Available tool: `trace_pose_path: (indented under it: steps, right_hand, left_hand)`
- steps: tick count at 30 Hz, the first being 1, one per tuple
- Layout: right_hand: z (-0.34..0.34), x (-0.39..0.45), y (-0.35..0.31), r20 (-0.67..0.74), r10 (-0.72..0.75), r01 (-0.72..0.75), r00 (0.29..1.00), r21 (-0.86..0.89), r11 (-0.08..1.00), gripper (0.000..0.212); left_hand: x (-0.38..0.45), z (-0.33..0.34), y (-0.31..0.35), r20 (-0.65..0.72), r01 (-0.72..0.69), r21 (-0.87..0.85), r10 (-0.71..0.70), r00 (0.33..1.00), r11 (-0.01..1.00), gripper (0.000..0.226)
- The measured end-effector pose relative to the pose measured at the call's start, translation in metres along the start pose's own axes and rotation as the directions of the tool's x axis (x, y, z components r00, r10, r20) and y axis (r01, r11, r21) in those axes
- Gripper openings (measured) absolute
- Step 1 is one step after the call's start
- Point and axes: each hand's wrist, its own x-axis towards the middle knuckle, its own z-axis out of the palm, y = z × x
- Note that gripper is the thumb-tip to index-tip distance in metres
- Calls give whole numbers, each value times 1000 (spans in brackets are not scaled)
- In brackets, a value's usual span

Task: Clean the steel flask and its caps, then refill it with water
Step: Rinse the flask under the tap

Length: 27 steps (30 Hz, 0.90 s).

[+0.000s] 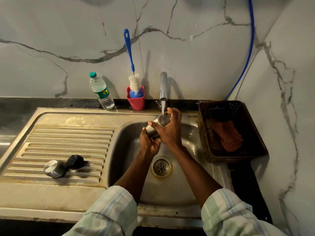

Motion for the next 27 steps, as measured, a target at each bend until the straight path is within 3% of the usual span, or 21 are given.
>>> trace_pose_path:
  steps: [5,11,15,18,20,21,24,27]
  right_hand:
    - [8,-1,-1,43,7,-8,999,14,1000,103]
    - [10,6,-3,102,109,-117,989,73,990,114]
    - [7,9,-4,109,171,-178,979,65,982,117]
    - [6,13,-3,99,195,-201,976,50,978,119]
    - [7,13,-1,90,202,-208,975,58,977,117]
    - [8,12,0,83,206,-212,975,62,975,116]
    - [10,10,3,77,199,-204,977,62,977,112]
    - [11,9,4,95,182,-189,979,63,980,112]
  left_hand:
    - [6,0,0,19,120,107,-122,992,987,55]
    - [15,-4,9,-108,251,252,-230,967,935,54]
    - [12,-8,22,-175,286,569,-226,958,771,48]
    - [14,-2,33,-138,88,787,35,990,611,21]
    - [19,7,41,-22,-125,833,259,966,539,12]
    - [20,14,47,52,-208,832,302,952,513,14]
    - [28,38,61,231,-339,781,263,937,524,24]
    - [34,58,66,360,-397,804,169,917,442,26]
